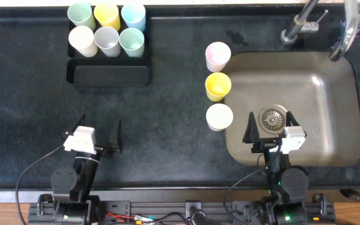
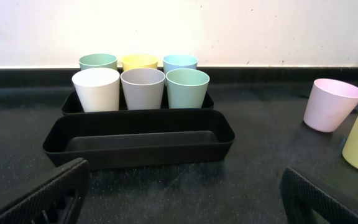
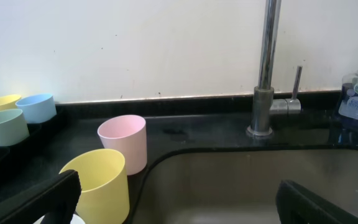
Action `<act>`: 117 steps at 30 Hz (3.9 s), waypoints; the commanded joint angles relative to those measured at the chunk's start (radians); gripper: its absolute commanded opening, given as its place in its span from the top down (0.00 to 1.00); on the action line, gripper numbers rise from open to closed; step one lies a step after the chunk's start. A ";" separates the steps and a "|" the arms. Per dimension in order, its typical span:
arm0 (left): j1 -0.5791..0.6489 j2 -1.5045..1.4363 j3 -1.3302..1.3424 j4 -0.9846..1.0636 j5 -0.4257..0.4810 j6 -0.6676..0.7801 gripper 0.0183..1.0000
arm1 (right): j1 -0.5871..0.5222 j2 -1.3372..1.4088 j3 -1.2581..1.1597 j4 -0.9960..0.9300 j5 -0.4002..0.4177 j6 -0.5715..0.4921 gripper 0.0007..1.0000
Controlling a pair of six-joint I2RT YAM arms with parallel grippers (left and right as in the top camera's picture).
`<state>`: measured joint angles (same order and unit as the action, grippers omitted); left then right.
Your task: Store Cups
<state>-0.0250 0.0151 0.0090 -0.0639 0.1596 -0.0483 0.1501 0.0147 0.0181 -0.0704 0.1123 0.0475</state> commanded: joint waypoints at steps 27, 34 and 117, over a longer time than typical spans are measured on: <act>-0.003 -0.009 -0.001 -0.003 -0.004 0.015 0.00 | -0.007 -0.011 -0.014 0.004 0.011 -0.007 0.00; -0.003 -0.009 -0.001 -0.003 -0.004 0.015 0.00 | -0.007 -0.011 -0.014 0.004 0.011 -0.006 0.00; -0.532 1.935 1.936 -0.838 -0.208 -0.511 0.00 | -0.007 -0.011 -0.014 0.004 0.011 -0.006 0.00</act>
<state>-0.5327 1.8847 1.8435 -0.8669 -0.0040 -0.4915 0.1501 0.0147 0.0181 -0.0715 0.1123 0.0475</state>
